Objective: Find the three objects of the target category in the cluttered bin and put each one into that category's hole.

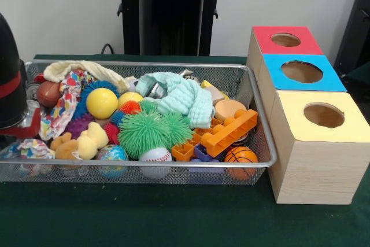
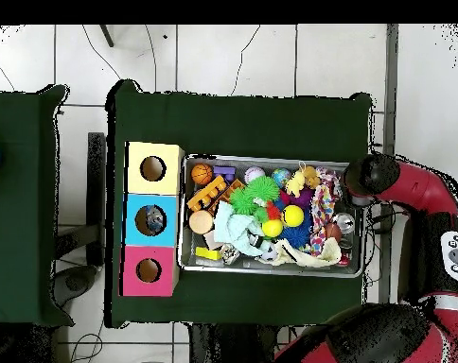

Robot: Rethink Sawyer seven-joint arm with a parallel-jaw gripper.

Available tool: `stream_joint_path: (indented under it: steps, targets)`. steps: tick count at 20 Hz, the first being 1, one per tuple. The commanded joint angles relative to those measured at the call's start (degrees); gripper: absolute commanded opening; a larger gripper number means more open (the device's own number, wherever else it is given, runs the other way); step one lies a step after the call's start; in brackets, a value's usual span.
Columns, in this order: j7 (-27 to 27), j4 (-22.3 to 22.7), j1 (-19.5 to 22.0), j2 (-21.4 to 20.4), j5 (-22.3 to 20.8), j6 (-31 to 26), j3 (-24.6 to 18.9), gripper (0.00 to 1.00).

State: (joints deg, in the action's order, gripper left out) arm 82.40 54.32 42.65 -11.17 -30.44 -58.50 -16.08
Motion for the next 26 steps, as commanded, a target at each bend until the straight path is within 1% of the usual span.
stream_joint_path:
  steps: [1, 5, 7, 9, 10, 13, 14, 15, 17, 19, 20, 23, 26]
  targets:
    - [-17.63, -6.61, -0.04, 1.79, -6.5, 1.9, -2.35, 1.0]
    - [-16.68, -9.17, -0.34, 2.47, -7.26, 4.21, -2.92, 1.0]
    - [-16.53, -10.38, -0.74, 2.53, -7.82, 4.22, -2.73, 1.0]
    - [-15.17, -12.04, -1.57, 2.95, -8.78, 3.84, -1.76, 1.0]
    - [-14.22, -13.13, -2.04, 3.32, -9.64, 2.9, -1.45, 0.0]
    - [-12.73, -14.37, -2.5, 3.86, -10.76, 3.17, -0.77, 0.0]
    - [-15.5, -13.84, -2.09, 3.65, -11.06, 3.2, -1.56, 0.0]
    - [-15.41, -13.74, -2.05, 3.59, -11.06, 2.4, -1.49, 0.0]
    - [-14.21, -12.45, -1.67, 3.09, -10.49, 2.25, -1.86, 0.0]
    - [-13.31, -11.7, -2.2, 2.53, -10.4, 0.63, -1.36, 0.0]
    - [-11.94, -11.48, -2.4, 2.46, -10.04, 0.42, -1.18, 0.0]
    - [-9.98, -10.47, -2.65, 1.94, -9.47, 0.78, -0.88, 0.0]
    - [-8.75, -8.01, -3.07, 0.47, -8.47, -0.22, -0.41, 0.0]
